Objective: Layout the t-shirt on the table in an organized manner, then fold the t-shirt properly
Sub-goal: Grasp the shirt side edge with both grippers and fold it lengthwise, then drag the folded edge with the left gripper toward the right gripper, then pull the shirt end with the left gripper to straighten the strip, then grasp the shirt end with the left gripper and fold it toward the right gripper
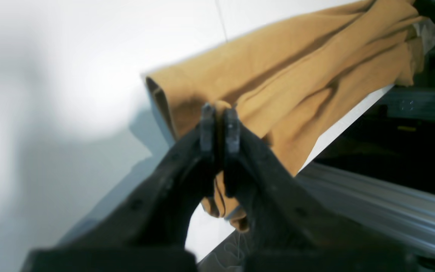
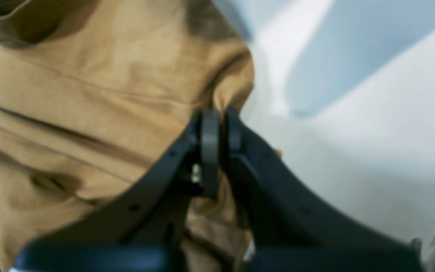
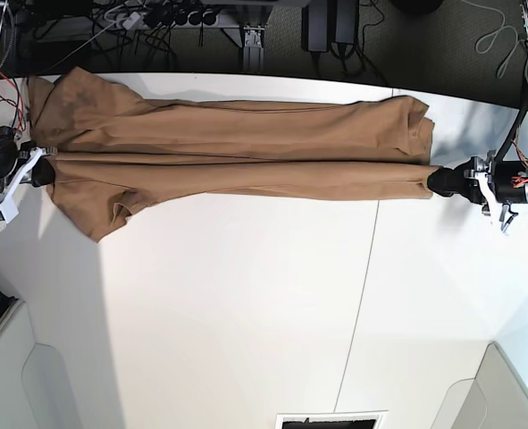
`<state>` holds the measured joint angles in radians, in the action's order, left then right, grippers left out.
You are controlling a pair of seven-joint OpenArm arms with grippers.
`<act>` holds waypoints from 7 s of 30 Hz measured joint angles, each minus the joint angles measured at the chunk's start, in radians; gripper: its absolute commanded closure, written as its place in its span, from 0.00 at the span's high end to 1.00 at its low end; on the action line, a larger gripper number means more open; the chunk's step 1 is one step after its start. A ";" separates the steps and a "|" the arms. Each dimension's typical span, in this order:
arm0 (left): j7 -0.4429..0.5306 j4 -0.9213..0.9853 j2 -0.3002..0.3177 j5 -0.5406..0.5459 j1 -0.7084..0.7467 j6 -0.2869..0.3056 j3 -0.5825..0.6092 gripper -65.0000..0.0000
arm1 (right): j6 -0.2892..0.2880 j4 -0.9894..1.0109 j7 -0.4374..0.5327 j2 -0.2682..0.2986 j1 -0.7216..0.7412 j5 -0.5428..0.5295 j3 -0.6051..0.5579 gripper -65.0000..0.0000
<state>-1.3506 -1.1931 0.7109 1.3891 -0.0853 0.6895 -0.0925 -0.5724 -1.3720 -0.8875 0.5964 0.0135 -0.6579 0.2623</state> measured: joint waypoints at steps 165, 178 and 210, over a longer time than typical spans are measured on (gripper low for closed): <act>0.357 -0.232 -0.330 -0.373 0.260 -0.024 -0.334 0.65 | -0.011 -0.006 0.098 -0.068 -0.143 -0.035 0.103 0.00; 0.383 -0.232 -0.394 -0.419 0.212 -0.024 -0.274 0.65 | -0.011 -0.006 0.075 -0.068 -0.141 -0.045 0.104 0.00; 0.567 -0.226 -0.394 -0.749 0.065 -0.031 -0.255 0.00 | -0.008 -0.091 0.005 -0.074 -0.150 -0.126 0.101 0.29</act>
<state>-0.7837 -1.4189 0.3164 0.6403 -0.0200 0.6586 -0.3477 -0.5800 -1.4631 -0.8822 0.5228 -0.1360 -0.7834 0.3630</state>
